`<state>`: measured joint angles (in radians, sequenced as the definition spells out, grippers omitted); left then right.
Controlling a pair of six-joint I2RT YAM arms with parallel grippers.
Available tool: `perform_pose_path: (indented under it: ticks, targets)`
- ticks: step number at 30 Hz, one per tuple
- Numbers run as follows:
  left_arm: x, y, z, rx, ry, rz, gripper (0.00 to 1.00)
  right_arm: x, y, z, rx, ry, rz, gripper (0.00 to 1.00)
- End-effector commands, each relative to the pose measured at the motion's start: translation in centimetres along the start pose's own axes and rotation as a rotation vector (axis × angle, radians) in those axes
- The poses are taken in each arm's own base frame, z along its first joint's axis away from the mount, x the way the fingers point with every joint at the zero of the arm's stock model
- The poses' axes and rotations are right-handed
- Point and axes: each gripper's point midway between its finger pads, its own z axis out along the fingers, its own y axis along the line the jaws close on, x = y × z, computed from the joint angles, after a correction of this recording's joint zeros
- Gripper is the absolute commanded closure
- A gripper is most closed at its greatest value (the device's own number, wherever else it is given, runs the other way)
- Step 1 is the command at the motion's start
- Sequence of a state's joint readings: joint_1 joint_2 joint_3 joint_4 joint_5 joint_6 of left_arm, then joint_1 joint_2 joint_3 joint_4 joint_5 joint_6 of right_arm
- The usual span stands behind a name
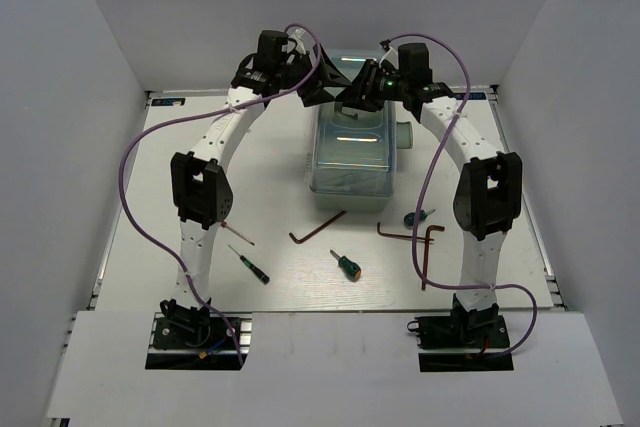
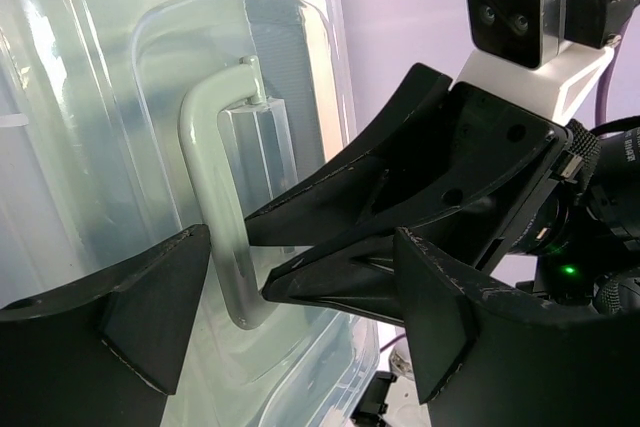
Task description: Sort the tools into containers
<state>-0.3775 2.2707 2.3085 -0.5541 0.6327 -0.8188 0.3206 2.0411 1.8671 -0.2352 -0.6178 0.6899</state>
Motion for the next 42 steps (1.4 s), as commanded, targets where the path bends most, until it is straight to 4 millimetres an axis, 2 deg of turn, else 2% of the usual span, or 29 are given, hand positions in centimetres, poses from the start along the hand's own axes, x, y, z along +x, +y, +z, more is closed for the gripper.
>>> perform_pose_path:
  ticks: [1, 27, 34, 42]
  targets:
    - [1.7, 1.9, 1.0, -0.058, 0.05, -0.023, 0.15, 0.2, 5.1, -1.4, -0.135, 0.009, -0.057, 0.58]
    - [2.3, 2.8, 1.3, -0.074, 0.066, -0.03, 0.15, 0.5, 6.5, -2.7, -0.185, 0.013, -0.053, 0.58]
    - [2.3, 2.8, 1.3, -0.074, 0.066, -0.03, 0.15, 0.1, 6.7, -2.9, -0.197, 0.0, -0.05, 0.58]
    - [2.6, 1.4, 1.5, -0.017, 0.081, -0.023, 0.15, 0.3, 7.1, -2.8, -0.215, 0.007, -0.032, 0.58]
